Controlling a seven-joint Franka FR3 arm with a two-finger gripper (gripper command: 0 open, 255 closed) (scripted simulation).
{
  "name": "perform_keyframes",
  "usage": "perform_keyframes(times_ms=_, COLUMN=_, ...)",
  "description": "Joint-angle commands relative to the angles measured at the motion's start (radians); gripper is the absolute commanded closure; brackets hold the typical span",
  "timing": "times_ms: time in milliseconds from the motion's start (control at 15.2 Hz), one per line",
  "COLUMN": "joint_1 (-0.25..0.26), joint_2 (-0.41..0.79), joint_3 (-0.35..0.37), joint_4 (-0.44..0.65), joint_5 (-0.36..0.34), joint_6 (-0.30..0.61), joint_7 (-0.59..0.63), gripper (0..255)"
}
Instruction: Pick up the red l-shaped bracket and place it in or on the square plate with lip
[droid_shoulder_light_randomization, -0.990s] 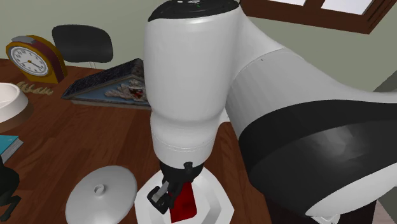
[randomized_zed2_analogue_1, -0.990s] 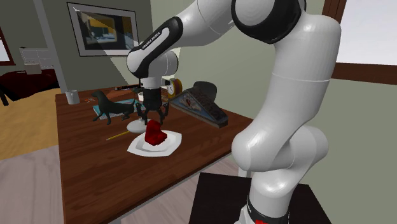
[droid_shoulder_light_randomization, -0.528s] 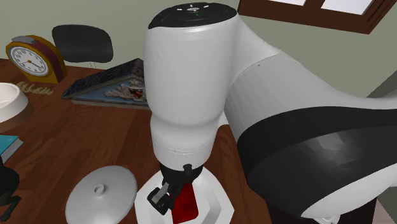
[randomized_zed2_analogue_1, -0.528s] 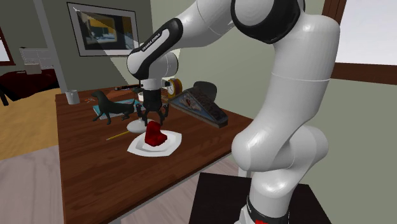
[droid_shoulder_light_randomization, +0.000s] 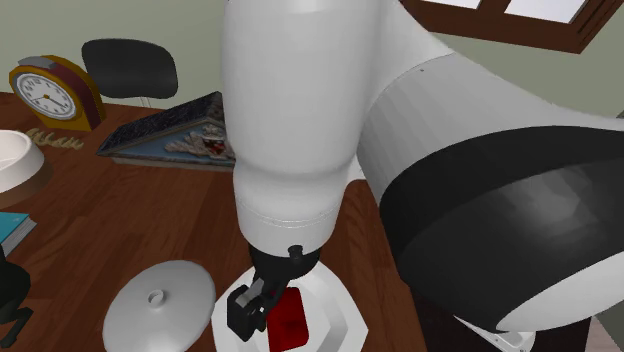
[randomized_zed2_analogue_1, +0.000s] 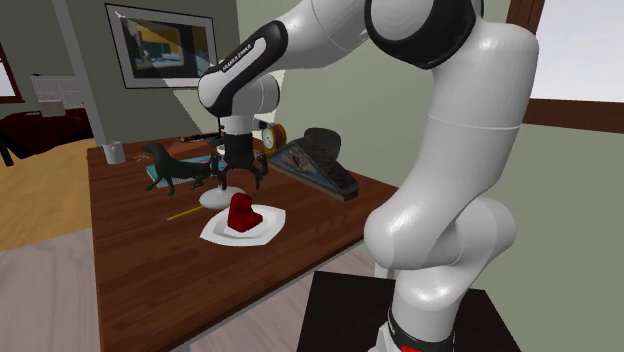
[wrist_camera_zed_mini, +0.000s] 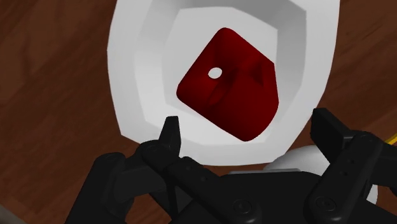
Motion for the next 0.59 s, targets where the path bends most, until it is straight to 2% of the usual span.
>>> perform_keyframes(times_ms=0, joint_1=-0.002, joint_2=-0.023, joint_3=-0.008, joint_4=0.036, joint_5=0.012, joint_6=-0.057, joint_7=-0.010, gripper=0)
perform_keyframes(times_ms=66, joint_1=-0.004, joint_2=-0.032, joint_3=-0.011, joint_4=0.055, joint_5=0.015, joint_6=-0.083, joint_7=-0.013, gripper=0)
perform_keyframes(times_ms=528, joint_1=-0.003, joint_2=-0.032, joint_3=-0.012, joint_4=0.055, joint_5=0.015, joint_6=-0.083, joint_7=-0.013, gripper=0)
